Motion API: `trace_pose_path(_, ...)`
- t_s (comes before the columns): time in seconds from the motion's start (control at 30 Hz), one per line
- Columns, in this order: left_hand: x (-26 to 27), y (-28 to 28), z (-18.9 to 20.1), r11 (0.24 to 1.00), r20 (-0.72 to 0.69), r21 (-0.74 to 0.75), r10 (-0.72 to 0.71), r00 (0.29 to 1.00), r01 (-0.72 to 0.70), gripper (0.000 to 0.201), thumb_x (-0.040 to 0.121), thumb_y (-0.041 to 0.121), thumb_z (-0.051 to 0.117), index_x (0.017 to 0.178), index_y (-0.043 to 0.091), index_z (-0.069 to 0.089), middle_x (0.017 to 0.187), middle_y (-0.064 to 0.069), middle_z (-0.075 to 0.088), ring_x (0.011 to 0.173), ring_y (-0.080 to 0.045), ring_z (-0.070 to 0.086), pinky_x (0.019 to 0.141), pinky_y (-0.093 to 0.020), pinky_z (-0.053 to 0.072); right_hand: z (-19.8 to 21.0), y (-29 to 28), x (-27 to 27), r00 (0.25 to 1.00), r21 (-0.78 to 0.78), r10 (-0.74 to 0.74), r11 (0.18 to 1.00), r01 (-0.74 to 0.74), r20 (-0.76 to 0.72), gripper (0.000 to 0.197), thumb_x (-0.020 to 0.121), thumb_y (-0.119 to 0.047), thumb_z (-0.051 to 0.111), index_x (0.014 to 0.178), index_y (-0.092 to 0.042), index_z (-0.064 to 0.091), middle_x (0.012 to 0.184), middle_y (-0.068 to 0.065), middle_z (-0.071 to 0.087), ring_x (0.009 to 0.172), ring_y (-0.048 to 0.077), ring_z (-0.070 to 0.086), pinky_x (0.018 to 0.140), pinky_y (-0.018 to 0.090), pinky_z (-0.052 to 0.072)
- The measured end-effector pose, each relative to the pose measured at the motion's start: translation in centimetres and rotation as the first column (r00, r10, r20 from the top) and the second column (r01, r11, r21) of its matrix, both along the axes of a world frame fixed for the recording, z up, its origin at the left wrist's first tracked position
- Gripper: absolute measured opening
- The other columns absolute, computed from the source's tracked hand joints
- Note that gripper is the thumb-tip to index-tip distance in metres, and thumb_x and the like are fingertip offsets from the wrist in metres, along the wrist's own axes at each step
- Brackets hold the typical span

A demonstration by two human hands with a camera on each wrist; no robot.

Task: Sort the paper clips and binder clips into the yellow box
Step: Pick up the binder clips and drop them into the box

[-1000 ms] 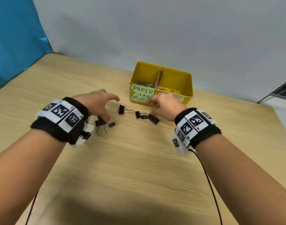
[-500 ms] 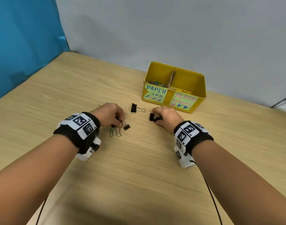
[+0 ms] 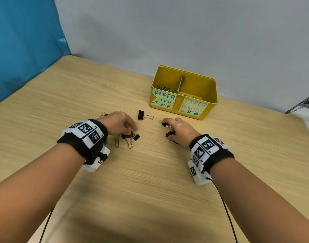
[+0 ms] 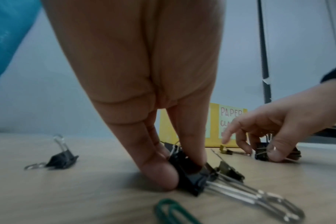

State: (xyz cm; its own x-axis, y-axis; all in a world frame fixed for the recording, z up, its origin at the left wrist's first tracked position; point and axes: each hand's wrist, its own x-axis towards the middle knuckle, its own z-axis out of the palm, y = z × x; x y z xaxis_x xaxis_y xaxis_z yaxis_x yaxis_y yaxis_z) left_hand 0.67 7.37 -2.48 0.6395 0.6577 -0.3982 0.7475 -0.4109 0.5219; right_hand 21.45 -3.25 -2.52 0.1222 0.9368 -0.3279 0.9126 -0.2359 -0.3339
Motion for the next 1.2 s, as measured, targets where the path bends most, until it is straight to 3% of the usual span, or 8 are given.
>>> trace_pose_path(0.2, 0.6, -0.4, -0.1, 0.997, -0.044, 0.063, -0.037, 0.998, 0.04, 0.016, 0.088, 0.008, 0.055, 0.096, 0.019, 0.063, 0.092, 0.002, 0.055, 0.085, -0.014, 0.051, 0.074, -0.024, 0.039, -0.5, 0.8, -0.6, 0.998, -0.037, -0.065, 0.997, 0.065, 0.003, 0.077, 0.084, -0.017, 0.065, 0.147, -0.031, 0.022, 0.136, 0.01, 0.034, 0.12, 0.029, 0.048, 0.103, 0.04, 0.044)
trace_pose_path(0.37, 0.5, -0.4, 0.1, 0.999, 0.02, 0.043, -0.017, 1.0, 0.016, 0.015, 0.088, 0.006, 0.054, 0.099, 0.013, 0.062, 0.082, 0.007, 0.052, 0.083, -0.012, 0.05, 0.063, -0.015, 0.041, -1.0, 1.4, -0.4, 0.998, -0.055, -0.02, 0.998, 0.024, 0.063, 0.056, 0.086, -0.019, 0.062, 0.138, -0.023, 0.041, 0.136, 0.009, 0.037, 0.123, 0.032, 0.046, 0.105, 0.04, 0.042)
trace_pose_path(0.53, 0.9, -0.5, 1.0, 0.999, 0.084, 0.031, -0.029, 0.996, 0.026, 0.013, 0.087, 0.005, 0.055, 0.089, 0.018, 0.058, 0.083, 0.005, 0.053, 0.076, -0.01, 0.05, 0.063, -0.015, 0.042, -0.5, 0.7, -0.5, 0.998, -0.021, 0.026, 0.999, -0.025, 0.052, 0.034, 0.086, -0.017, 0.059, 0.12, -0.02, 0.054, 0.12, 0.011, 0.048, 0.111, 0.032, 0.052, 0.097, 0.038, 0.047)
trace_pose_path(0.73, 3.2, -0.6, 3.6, 0.999, 0.203, 0.043, -0.04, 0.978, 0.032, 0.013, 0.087, 0.006, 0.055, 0.087, 0.019, 0.057, 0.09, -0.001, 0.056, 0.074, -0.013, 0.055, 0.074, -0.031, 0.054, 0.9, -0.9, 0.7, 1.0, -0.001, 0.028, 1.0, -0.028, 0.002, 0.031, 0.081, -0.016, 0.065, 0.112, -0.019, 0.059, 0.113, 0.008, 0.055, 0.106, 0.024, 0.053, 0.086, 0.029, 0.044)
trace_pose_path(0.83, 5.4, -0.6, 5.6, 0.993, 0.245, 0.103, -0.089, 0.965, 0.066, 0.01, 0.088, 0.009, 0.055, 0.089, 0.019, 0.056, 0.095, -0.002, 0.058, 0.079, -0.015, 0.058, 0.074, -0.031, 0.054, 3.6, -1.5, 2.4, 0.969, 0.094, -0.118, 0.986, 0.141, -0.216, 0.022, 0.082, -0.011, 0.064, 0.103, -0.016, 0.061, 0.095, 0.002, 0.057, 0.076, 0.014, 0.058, 0.063, 0.022, 0.049)
trace_pose_path(0.9, 7.4, -0.6, 6.9, 0.983, 0.277, 0.166, -0.117, 0.954, 0.072, 0.01, 0.089, 0.009, 0.055, 0.09, 0.019, 0.056, 0.095, 0.0, 0.058, 0.08, -0.013, 0.055, 0.073, -0.026, 0.049, 6.3, -1.1, 3.8, 0.891, 0.191, -0.19, 0.938, 0.289, -0.413, 0.018, 0.082, -0.005, 0.062, 0.096, -0.015, 0.061, 0.085, 0.0, 0.054, 0.062, 0.012, 0.056, 0.054, 0.025, 0.053)
trace_pose_path(1.03, 13.5, -0.3, 8.9, 0.955, 0.406, 0.295, -0.111, 0.907, -0.016, 0.014, 0.089, 0.007, 0.053, 0.097, 0.015, 0.061, 0.1, -0.002, 0.061, 0.089, -0.014, 0.053, 0.076, -0.023, 0.04, 10.7, 1.8, 7.1, 0.832, 0.472, -0.265, 0.721, 0.507, -0.488, 0.016, 0.078, -0.006, 0.063, 0.09, -0.017, 0.065, 0.074, -0.005, 0.052, 0.051, 0.006, 0.053, 0.041, 0.015, 0.047)
trace_pose_path(1.2, 17.1, 0.3, 9.1, 0.959, 0.399, 0.279, -0.074, 0.914, -0.044, 0.034, 0.09, 0.011, 0.055, 0.123, 0.014, 0.055, 0.121, -0.009, 0.062, 0.11, -0.023, 0.059, 0.092, -0.031, 0.048, 10.5, 5.7, 9.1, 0.77, 0.495, -0.409, 0.596, 0.632, -0.491, 0.024, 0.079, -0.012, 0.065, 0.103, -0.009, 0.068, 0.073, -0.002, 0.062, 0.065, 0.02, 0.06, 0.074, 0.04, 0.059)
